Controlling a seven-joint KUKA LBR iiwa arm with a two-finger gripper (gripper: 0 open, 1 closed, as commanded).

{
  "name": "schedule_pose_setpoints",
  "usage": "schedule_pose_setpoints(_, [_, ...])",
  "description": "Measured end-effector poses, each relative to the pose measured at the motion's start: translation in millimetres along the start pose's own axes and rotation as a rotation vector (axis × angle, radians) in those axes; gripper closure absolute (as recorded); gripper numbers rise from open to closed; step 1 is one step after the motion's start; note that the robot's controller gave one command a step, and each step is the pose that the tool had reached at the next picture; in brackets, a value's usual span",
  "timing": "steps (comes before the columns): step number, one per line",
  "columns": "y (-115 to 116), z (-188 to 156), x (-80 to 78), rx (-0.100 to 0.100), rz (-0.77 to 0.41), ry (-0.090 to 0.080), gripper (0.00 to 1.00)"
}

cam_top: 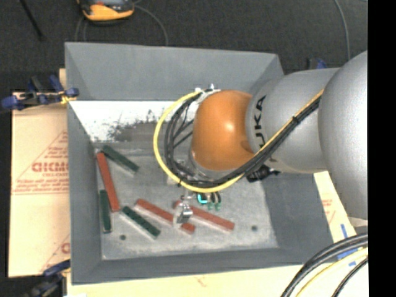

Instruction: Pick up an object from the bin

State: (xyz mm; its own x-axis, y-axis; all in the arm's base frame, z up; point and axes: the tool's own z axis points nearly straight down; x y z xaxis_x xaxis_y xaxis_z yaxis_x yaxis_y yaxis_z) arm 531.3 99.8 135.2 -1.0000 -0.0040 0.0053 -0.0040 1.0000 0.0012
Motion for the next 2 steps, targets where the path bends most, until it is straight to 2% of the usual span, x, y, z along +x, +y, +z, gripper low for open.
schedule_pose_setpoints(1, [-0.3, -4.0, -2.1, -0.001, 0.002, -0.008, 0.00])
schedule_pose_setpoints(2, [-7.5, 55.4, 8.9, -0.003, 0.077, -0.003, 1.00])
